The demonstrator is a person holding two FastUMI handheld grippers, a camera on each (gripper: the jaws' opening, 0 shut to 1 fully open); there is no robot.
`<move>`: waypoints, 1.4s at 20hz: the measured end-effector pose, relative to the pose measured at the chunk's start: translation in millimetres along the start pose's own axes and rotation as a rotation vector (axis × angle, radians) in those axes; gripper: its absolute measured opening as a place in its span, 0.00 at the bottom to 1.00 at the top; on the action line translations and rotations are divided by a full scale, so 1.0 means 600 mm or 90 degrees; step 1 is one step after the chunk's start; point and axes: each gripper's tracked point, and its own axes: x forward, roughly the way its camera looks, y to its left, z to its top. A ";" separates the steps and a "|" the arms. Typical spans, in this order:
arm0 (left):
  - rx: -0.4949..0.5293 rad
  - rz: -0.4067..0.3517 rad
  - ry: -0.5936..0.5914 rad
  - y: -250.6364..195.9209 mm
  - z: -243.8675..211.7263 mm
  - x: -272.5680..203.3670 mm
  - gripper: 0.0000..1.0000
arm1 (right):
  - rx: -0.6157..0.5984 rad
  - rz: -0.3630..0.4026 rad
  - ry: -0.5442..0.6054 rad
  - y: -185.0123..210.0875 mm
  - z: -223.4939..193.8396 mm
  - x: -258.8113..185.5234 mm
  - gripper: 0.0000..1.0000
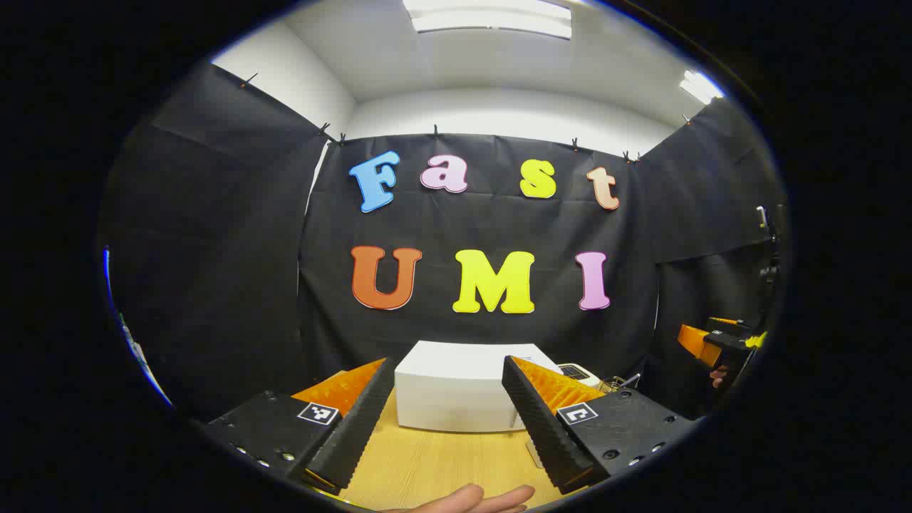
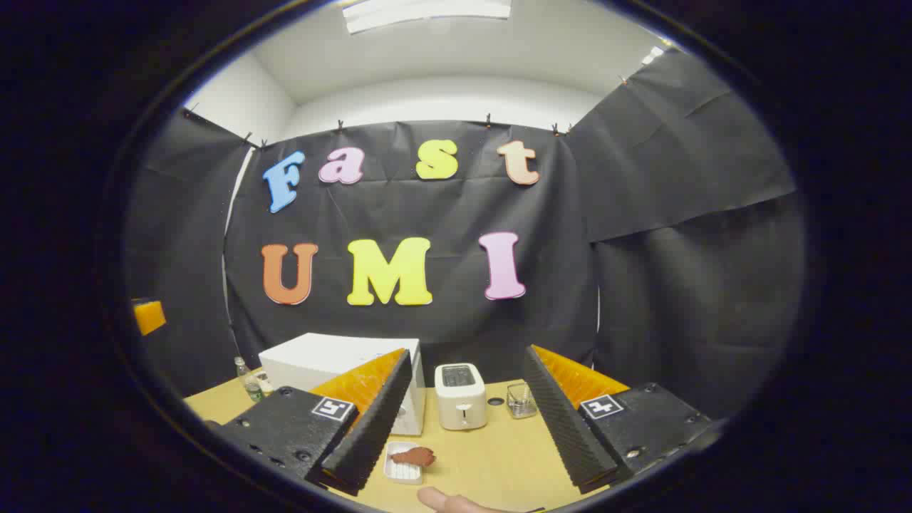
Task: Open the microwave oven with the left hand, put the food in, and close the microwave oven.
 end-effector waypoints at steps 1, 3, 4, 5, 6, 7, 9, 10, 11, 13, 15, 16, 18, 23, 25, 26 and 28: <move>-0.001 0.004 -0.004 0.003 0.004 0.001 0.87 | 0.001 -0.003 -0.003 -0.002 0.005 -0.002 0.90; 0.004 0.006 0.000 0.006 -0.005 0.000 0.94 | 0.002 -0.002 -0.004 0.000 0.002 -0.003 1.00; 0.006 0.007 0.000 0.007 -0.004 0.001 0.94 | 0.004 -0.001 -0.002 0.000 0.001 -0.004 0.89; 0.008 0.006 0.000 0.004 -0.005 0.002 0.93 | 0.005 0.002 -0.001 0.001 0.001 -0.005 0.90; 0.010 0.004 0.002 0.003 -0.006 0.004 0.93 | 0.007 0.002 -0.001 0.000 0.001 -0.004 0.90; 0.012 0.001 0.004 0.002 -0.007 0.005 0.93 | 0.009 0.002 -0.002 -0.001 0.000 -0.003 0.89; 0.018 0.001 0.006 -0.001 -0.011 0.006 0.93 | 0.011 0.002 -0.002 -0.003 -0.001 -0.001 0.90; 0.024 0.007 0.005 0.001 -0.013 0.004 0.93 | 0.012 0.002 -0.001 -0.002 -0.003 -0.001 1.00; 0.032 0.015 0.004 0.004 -0.014 0.004 0.93 | 0.014 0.002 0.000 -0.004 -0.005 0.000 1.00; 0.045 0.017 0.001 -0.001 -0.018 0.001 0.93 | 0.022 0.007 0.004 -0.004 -0.008 0.001 1.00; 0.047 0.002 0.011 -0.016 -0.032 0.000 0.93 | 0.027 0.012 0.012 -0.004 -0.015 0.004 0.90; 0.043 -0.005 0.016 -0.024 -0.039 0.002 0.93 | 0.028 0.014 0.014 -0.005 -0.019 0.004 0.89; 0.033 -0.013 0.024 -0.033 -0.052 0.010 0.93 | 0.030 0.013 0.014 -0.010 -0.021 0.008 0.90; 0.018 -0.028 0.063 -0.059 -0.110 0.057 0.93 | 0.044 0.031 0.005 -0.012 -0.024 0.006 1.00; 0.019 -0.044 0.068 -0.074 -0.126 0.092 0.93 | 0.047 0.037 -0.003 -0.017 -0.023 0.004 0.89; 0.017 -0.041 0.070 -0.075 -0.138 0.115 0.93 | 0.048 0.037 -0.004 -0.021 -0.026 0.004 0.89; 0.009 -0.048 0.091 -0.090 -0.175 0.160 0.93 | 0.048 0.039 -0.004 -0.024 -0.028 0.000 1.00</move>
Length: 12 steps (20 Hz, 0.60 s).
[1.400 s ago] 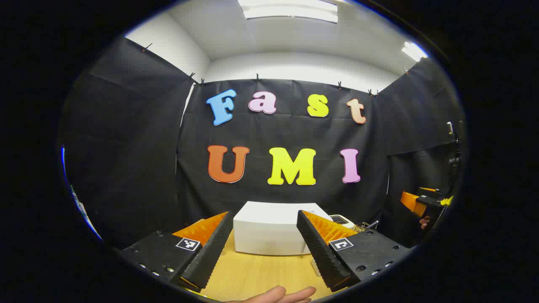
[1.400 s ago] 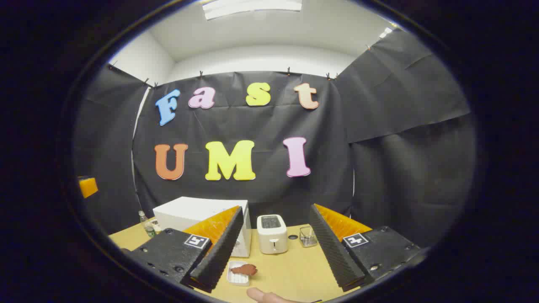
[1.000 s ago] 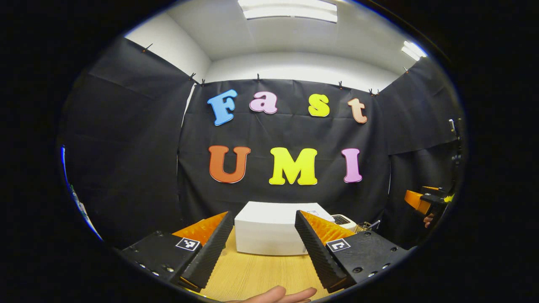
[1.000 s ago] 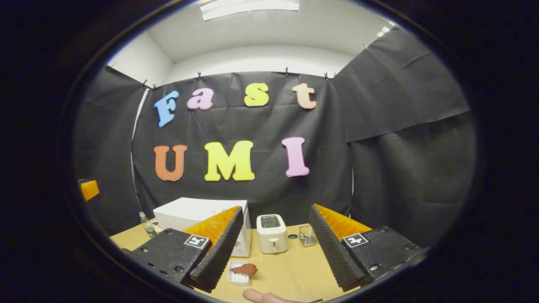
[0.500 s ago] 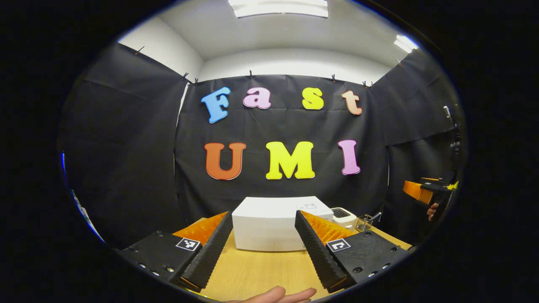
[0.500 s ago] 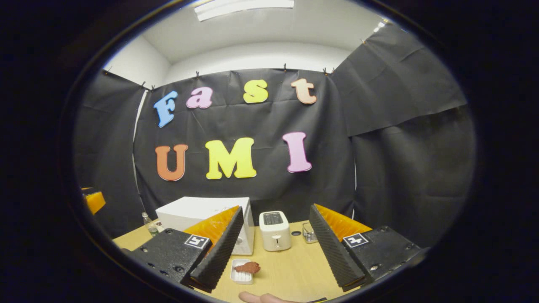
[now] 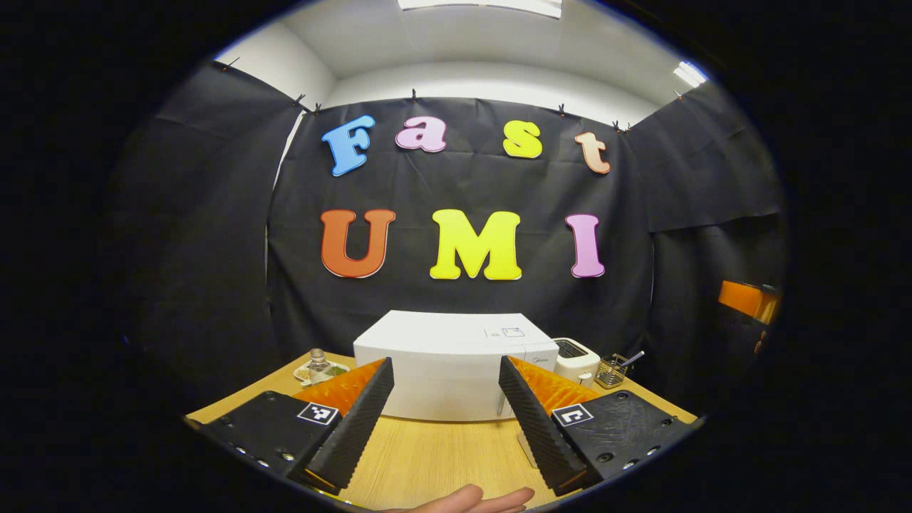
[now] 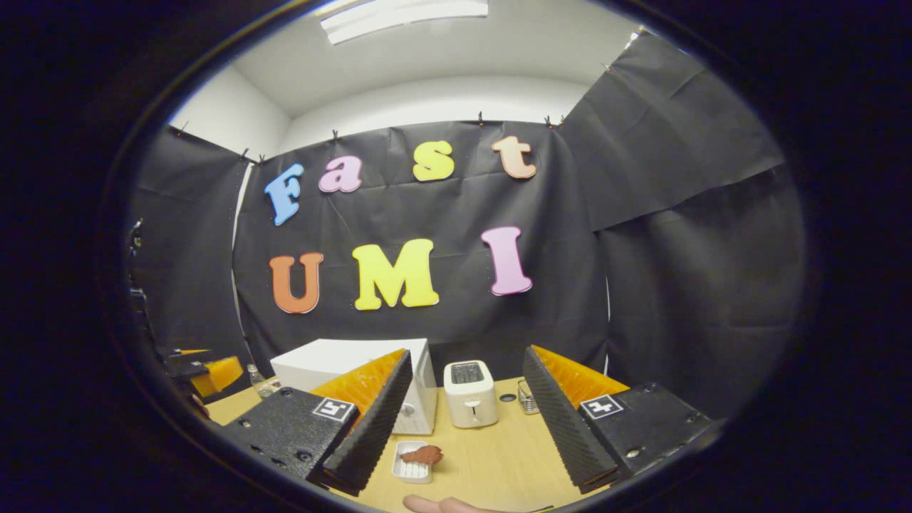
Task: Open the microwave oven with the left hand, put the food in, and close the microwave oven.
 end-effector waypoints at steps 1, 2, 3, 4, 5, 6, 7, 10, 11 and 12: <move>-0.006 -0.007 0.011 -0.009 -0.015 0.027 0.93 | 0.000 0.002 0.002 0.000 0.000 -0.003 1.00; -0.011 -0.016 0.022 -0.017 -0.033 0.052 0.93 | 0.000 0.006 0.004 0.001 -0.002 -0.006 1.00; -0.014 -0.020 0.027 -0.023 -0.049 0.078 0.93 | -0.004 0.009 0.003 0.000 0.000 -0.009 1.00; -0.017 -0.027 0.027 -0.030 -0.065 0.104 0.93 | -0.007 0.009 0.000 -0.002 0.002 -0.013 1.00; -0.021 -0.035 0.033 -0.039 -0.084 0.126 0.93 | -0.010 0.009 -0.005 -0.002 0.007 -0.016 1.00; -0.024 -0.046 0.036 -0.047 -0.107 0.151 0.93 | -0.013 0.011 -0.009 -0.002 0.009 -0.020 0.89; -0.028 -0.057 0.042 -0.056 -0.128 0.171 0.93 | -0.017 0.013 -0.012 -0.002 0.011 -0.025 0.89; -0.041 -0.060 0.075 -0.068 -0.193 0.224 0.94 | -0.024 0.018 -0.018 -0.002 0.013 -0.033 0.89; -0.041 -0.056 0.085 -0.072 -0.212 0.236 0.94 | -0.028 0.015 -0.022 -0.005 0.014 -0.035 0.89; -0.036 -0.049 0.090 -0.075 -0.228 0.249 0.94 | -0.032 0.009 -0.028 -0.012 0.016 -0.035 0.89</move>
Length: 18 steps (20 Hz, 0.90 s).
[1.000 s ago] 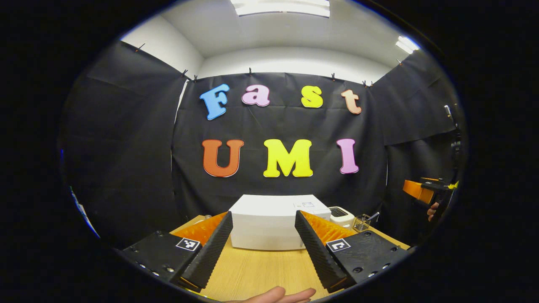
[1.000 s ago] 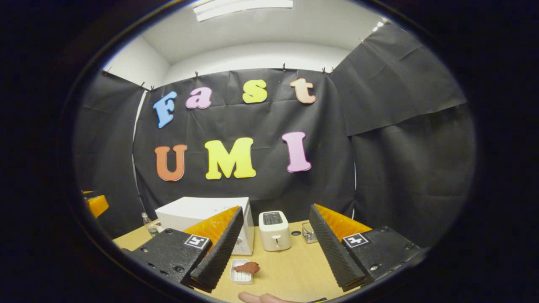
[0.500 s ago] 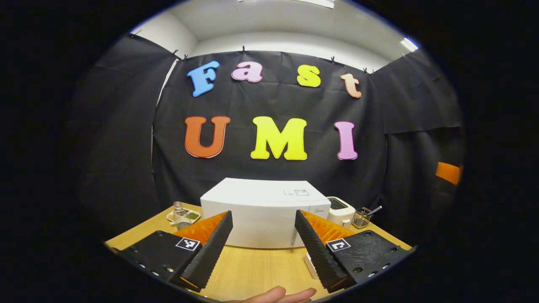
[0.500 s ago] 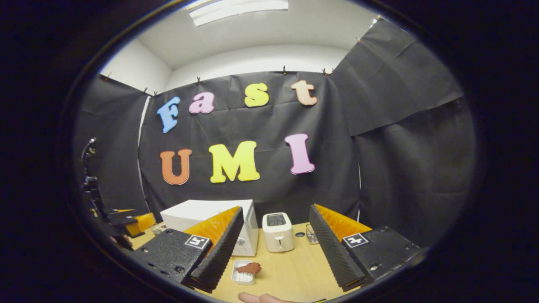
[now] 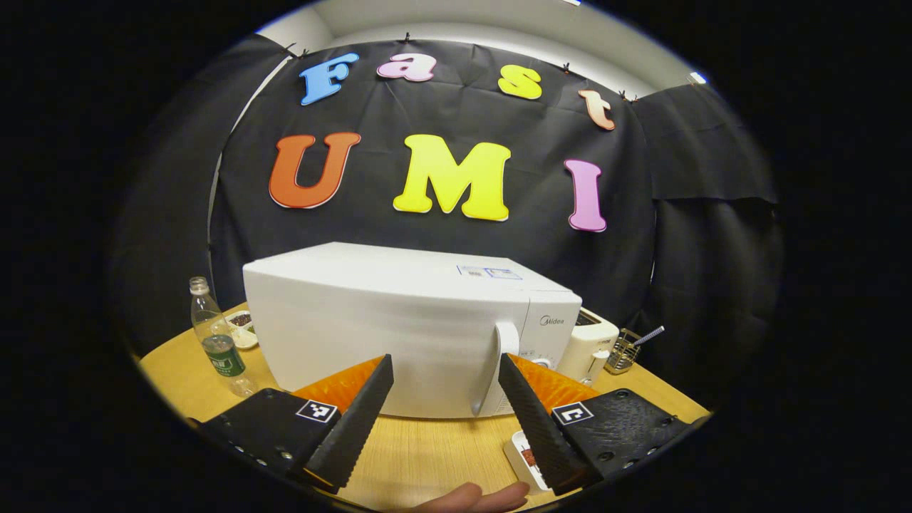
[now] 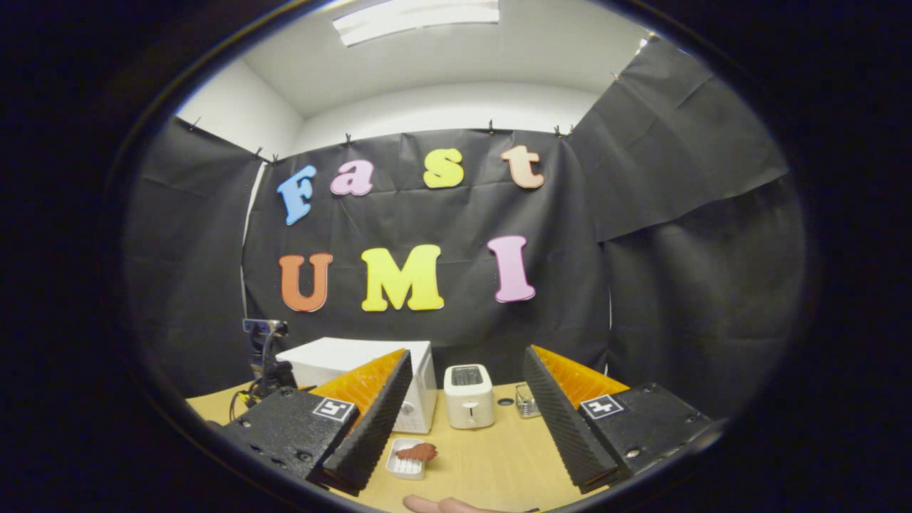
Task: Open the microwave oven with the left hand, put the food in, and close the microwave oven.
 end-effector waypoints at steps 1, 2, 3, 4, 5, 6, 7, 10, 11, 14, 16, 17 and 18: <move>0.010 0.004 0.003 -0.003 -0.013 0.015 0.94 | 0.005 -0.008 -0.014 -0.006 0.005 -0.003 0.89; 0.021 0.006 0.008 -0.007 -0.028 0.027 0.94 | 0.012 -0.012 -0.030 -0.010 0.012 -0.007 1.00; 0.031 0.006 0.013 -0.012 -0.040 0.037 0.94 | 0.018 -0.013 -0.044 -0.011 0.016 -0.010 0.89; 0.035 0.002 0.017 -0.019 -0.050 0.046 0.94 | 0.022 -0.011 -0.054 -0.013 0.018 -0.013 0.89; 0.037 0.001 0.022 -0.024 -0.060 0.052 0.94 | 0.023 -0.009 -0.059 -0.014 0.016 -0.013 1.00; 0.039 0.001 0.024 -0.027 -0.068 0.059 0.94 | 0.022 -0.007 -0.060 -0.017 0.012 -0.012 1.00; 0.041 -0.001 0.025 -0.034 -0.073 0.064 0.94 | 0.021 -0.006 -0.060 -0.020 0.009 -0.009 1.00; 0.051 -0.011 0.003 -0.060 -0.071 0.087 0.93 | 0.008 -0.016 -0.057 -0.035 -0.005 -0.001 1.00; 0.055 -0.011 -0.004 -0.066 -0.069 0.095 0.93 | 0.004 -0.018 -0.055 -0.039 -0.010 0.001 1.00; 0.078 0.009 -0.018 -0.070 -0.065 0.126 0.87 | 0.005 -0.019 -0.041 -0.048 -0.031 0.010 1.00; 0.107 0.045 -0.022 -0.066 -0.061 0.137 0.77 | 0.010 -0.021 -0.029 -0.056 -0.042 0.016 1.00; 0.121 0.053 -0.018 -0.068 -0.066 0.139 0.67 | 0.013 -0.023 -0.024 -0.061 -0.046 0.017 1.00; 0.116 0.056 -0.021 -0.068 -0.065 0.136 0.67 | 0.016 -0.027 -0.019 -0.066 -0.052 0.018 1.00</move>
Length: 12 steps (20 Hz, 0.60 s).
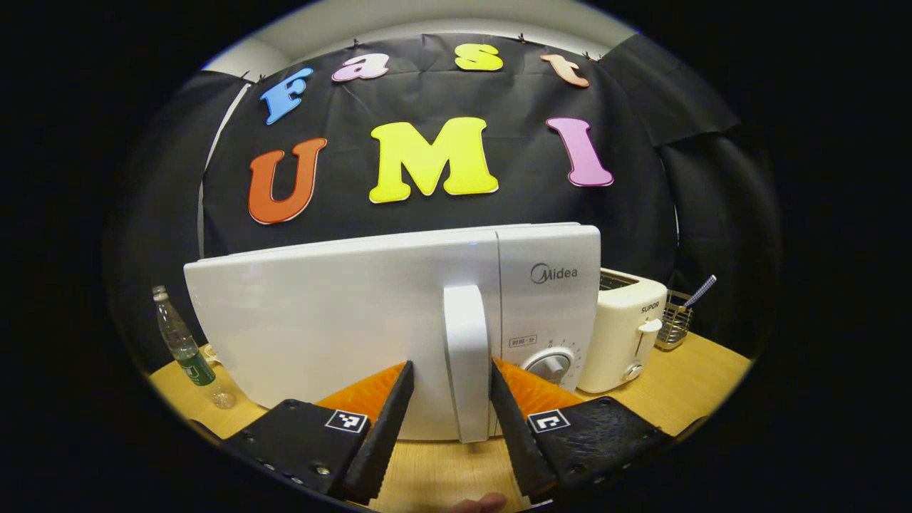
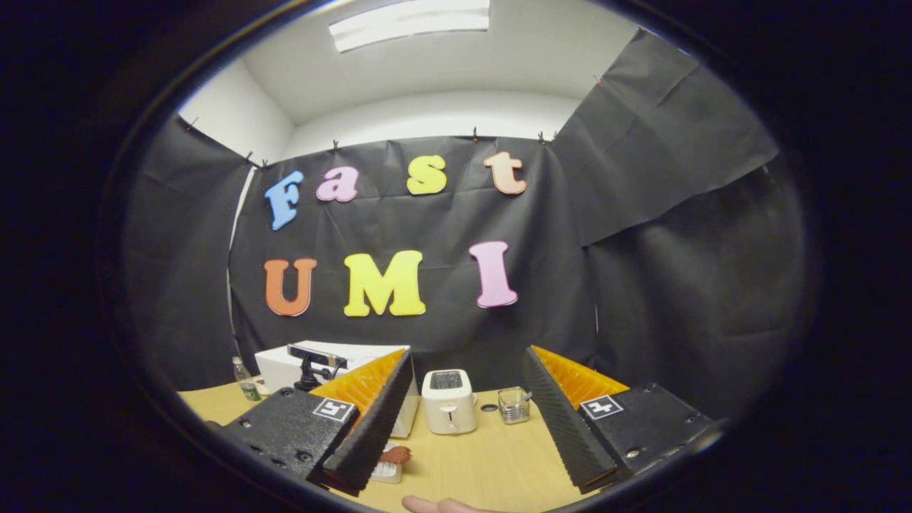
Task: Open the microwave oven with the left hand, put the food in, and close the microwave oven.
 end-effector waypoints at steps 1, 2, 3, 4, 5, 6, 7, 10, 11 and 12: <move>-0.026 -0.009 0.002 -0.009 -0.002 0.002 0.63 | 0.001 -0.004 0.002 -0.003 -0.002 0.000 1.00; -0.072 -0.026 0.029 -0.022 -0.014 0.000 0.56 | 0.002 -0.005 0.004 -0.004 -0.002 -0.002 1.00; -0.108 -0.026 0.050 -0.027 -0.018 -0.011 0.37 | 0.002 -0.004 0.005 -0.002 -0.002 -0.004 1.00; -0.118 -0.020 0.054 -0.024 -0.015 -0.003 0.27 | 0.002 -0.002 0.005 0.000 -0.001 -0.008 1.00; -0.113 -0.015 0.061 -0.023 -0.020 0.005 0.14 | 0.000 0.000 0.005 0.002 0.000 -0.012 1.00; -0.100 -0.011 0.062 -0.022 -0.017 -0.005 0.16 | -0.003 0.001 0.005 0.002 0.002 -0.016 1.00; -0.093 -0.011 0.065 -0.022 -0.019 -0.006 0.16 | -0.007 0.001 0.004 0.002 0.004 -0.019 1.00; -0.104 -0.028 0.071 -0.024 -0.021 -0.010 0.07 | -0.017 -0.004 0.001 -0.004 0.009 -0.033 1.00; -0.104 -0.038 0.072 -0.024 -0.021 -0.012 0.07 | -0.020 -0.005 0.002 -0.006 0.010 -0.037 1.00; -0.103 -0.039 0.079 -0.022 -0.024 -0.025 0.07 | -0.022 -0.005 0.004 -0.008 0.008 -0.041 1.00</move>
